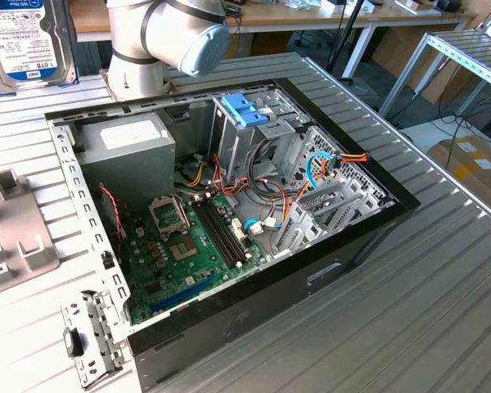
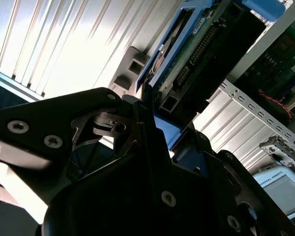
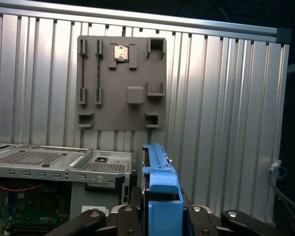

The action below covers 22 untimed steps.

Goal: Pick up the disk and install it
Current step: 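Pick up the disk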

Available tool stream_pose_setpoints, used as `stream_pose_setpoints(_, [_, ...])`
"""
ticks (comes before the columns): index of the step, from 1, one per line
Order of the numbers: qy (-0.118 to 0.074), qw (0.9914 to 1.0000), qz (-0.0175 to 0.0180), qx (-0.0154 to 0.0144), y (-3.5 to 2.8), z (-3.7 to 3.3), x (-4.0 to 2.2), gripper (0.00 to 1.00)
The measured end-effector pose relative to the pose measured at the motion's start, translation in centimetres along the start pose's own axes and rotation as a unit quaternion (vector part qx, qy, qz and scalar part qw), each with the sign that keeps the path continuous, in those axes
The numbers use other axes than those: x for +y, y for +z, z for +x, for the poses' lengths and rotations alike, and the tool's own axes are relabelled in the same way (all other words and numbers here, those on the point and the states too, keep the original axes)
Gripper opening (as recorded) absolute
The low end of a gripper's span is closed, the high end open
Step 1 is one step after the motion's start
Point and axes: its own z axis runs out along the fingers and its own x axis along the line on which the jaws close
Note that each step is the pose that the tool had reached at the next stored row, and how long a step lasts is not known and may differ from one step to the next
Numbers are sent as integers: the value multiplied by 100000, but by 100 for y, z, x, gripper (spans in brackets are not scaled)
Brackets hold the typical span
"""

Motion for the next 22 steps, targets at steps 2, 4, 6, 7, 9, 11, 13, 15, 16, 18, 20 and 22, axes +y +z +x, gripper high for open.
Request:
stream_pose_setpoints(2, [-1,100000,-2,-1,1,1,-19,37])
stream_pose_setpoints(4, [-1,100000,-2,-2,2,3,-42,37])
stream_pose_setpoints(6, [0,100000,-3,-2,3,4,-58,37])
stream_pose_setpoints(7, [2,100000,1,-1,4,5,-67,37])
stream_pose_setpoints(9, [0,100000,-1,1,4,6,-83,37])
stream_pose_setpoints(11, [0,100000,-1,0,6,8,-119,37])
stream_pose_setpoints(13, [-3,100000,-1,-2,7,10,-134,37])
stream_pose_setpoints(15, [0,100000,0,-2,9,12,-165,37])
stream_pose_setpoints(16, [2,100000,1,-3,9,12,-172,37])
stream_pose_setpoints(18, [2,100000,-1,-3,10,14,-196,37])
stream_pose_setpoints(20, [0,100000,-1,-2,11,15,-215,37])
stream_pose_setpoints(22, [-2,100000,-1,-1,13,17,-241,37])
